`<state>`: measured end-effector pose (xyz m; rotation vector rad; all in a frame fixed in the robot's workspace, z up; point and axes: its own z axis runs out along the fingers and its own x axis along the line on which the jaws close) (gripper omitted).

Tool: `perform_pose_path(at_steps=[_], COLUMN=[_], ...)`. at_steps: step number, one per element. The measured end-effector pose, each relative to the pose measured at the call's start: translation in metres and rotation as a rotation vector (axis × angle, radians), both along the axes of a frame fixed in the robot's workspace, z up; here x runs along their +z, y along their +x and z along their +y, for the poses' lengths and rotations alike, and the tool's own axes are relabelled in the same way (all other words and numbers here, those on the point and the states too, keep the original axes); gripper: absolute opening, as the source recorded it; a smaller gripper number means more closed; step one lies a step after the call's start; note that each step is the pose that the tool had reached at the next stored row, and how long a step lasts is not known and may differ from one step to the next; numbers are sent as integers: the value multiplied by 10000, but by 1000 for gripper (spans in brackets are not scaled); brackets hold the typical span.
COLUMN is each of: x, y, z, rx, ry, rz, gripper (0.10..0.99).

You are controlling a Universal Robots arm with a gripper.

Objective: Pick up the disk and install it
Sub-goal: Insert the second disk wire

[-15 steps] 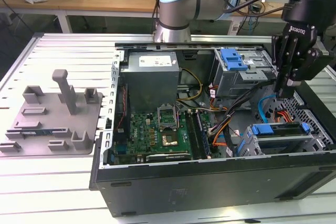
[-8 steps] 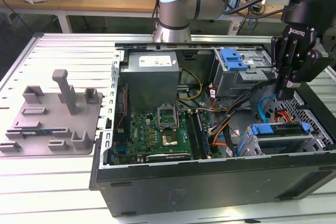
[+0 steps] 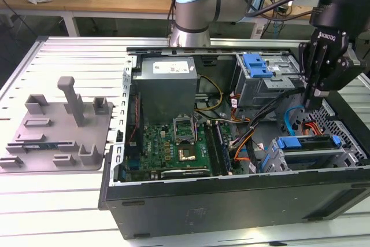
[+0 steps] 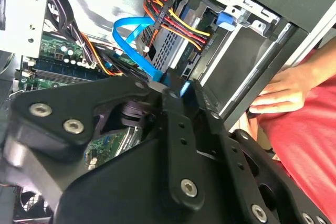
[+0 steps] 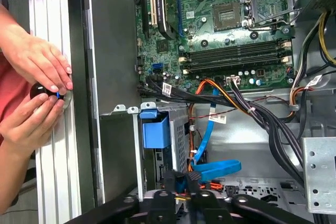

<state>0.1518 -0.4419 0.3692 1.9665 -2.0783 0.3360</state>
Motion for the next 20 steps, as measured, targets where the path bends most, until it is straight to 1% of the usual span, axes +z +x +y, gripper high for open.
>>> perform_pose_path(at_steps=[1, 8, 9, 10, 12, 15, 18, 20], x=[-1, 0, 1, 0, 0, 0, 0, 0], y=[0, -2, -17, -24, -26, -27, -27, -28], z=[-2, -21, -49, -73, -105, -141, -176, -207], rx=[0, -1, -2, -1, 0, -1, -3, -4], ry=[0, -4, 18, 99, 362, 676, 972, 1157], rz=[0, 0, -32, -71, -184, -311, -411, -446], gripper=[165, 165, 165, 165, 165, 165, 165, 165])
